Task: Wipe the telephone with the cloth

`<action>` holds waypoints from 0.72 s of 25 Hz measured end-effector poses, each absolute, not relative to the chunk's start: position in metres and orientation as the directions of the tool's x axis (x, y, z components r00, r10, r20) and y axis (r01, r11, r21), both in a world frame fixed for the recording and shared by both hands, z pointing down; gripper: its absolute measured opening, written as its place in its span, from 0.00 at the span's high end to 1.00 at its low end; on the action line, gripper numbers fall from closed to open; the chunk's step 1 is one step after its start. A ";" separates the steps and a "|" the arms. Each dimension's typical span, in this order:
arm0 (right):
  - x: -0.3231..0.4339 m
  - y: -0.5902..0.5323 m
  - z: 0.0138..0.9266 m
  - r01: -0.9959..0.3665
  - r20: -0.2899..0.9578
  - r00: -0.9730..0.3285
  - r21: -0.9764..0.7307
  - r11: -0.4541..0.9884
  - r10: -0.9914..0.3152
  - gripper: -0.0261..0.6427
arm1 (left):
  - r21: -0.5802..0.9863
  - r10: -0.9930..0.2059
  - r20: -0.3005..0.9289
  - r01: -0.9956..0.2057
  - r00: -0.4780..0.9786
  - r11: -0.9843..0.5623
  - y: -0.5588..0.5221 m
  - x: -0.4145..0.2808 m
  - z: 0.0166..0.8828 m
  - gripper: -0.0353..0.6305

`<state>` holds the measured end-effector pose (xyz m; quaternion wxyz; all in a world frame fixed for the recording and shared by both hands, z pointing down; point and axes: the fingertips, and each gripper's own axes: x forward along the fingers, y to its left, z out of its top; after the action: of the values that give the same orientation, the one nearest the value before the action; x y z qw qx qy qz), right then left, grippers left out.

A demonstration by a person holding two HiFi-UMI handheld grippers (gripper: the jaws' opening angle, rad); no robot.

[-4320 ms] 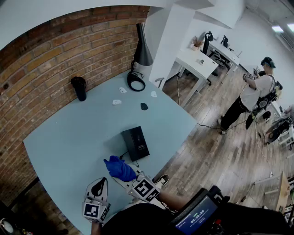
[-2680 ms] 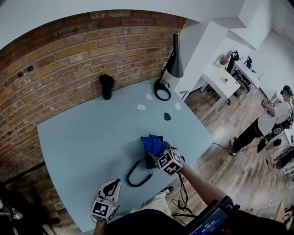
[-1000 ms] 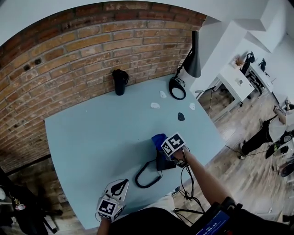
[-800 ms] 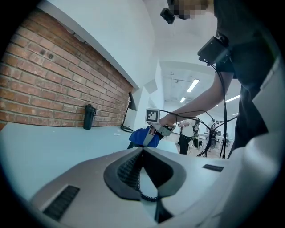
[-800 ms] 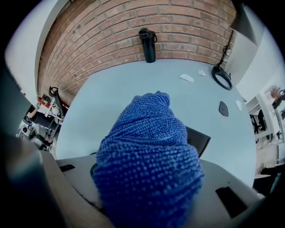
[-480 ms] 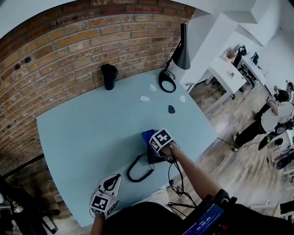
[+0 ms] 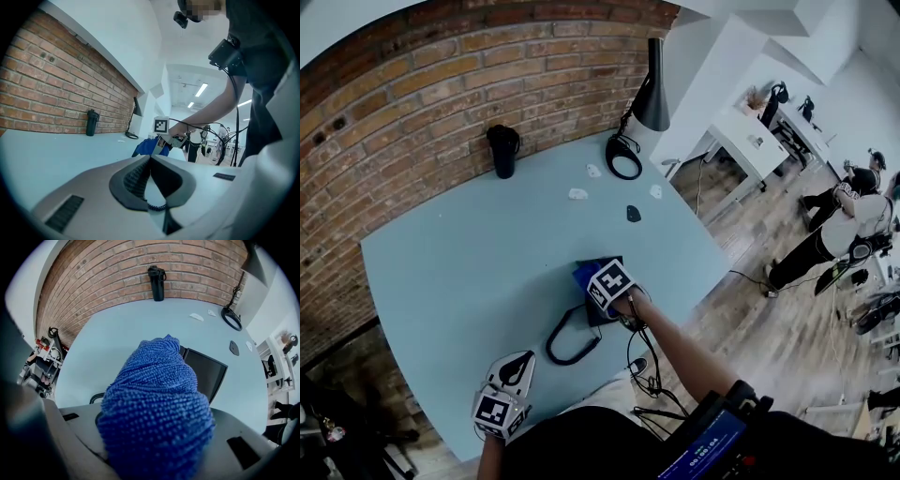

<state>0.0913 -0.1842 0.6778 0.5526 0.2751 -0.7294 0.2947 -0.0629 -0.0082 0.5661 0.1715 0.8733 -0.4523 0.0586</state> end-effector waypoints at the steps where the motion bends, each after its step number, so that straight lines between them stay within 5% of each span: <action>1: 0.092 -0.183 0.678 -0.727 0.969 -0.235 -0.123 0.676 -0.076 0.69 | 0.247 -0.769 0.257 -0.809 0.585 -0.533 -0.008 -0.062 0.567 0.92; 18: 0.096 -0.160 0.686 -0.720 0.968 -0.229 -0.101 0.686 -0.098 0.69 | 0.257 -0.756 0.258 -0.797 0.601 -0.546 -0.006 -0.054 0.568 0.92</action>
<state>0.0964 -0.1596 0.6864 0.5544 0.2795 -0.7319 0.2807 -0.0545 -0.0056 0.5678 0.1760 0.8773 -0.4428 0.0582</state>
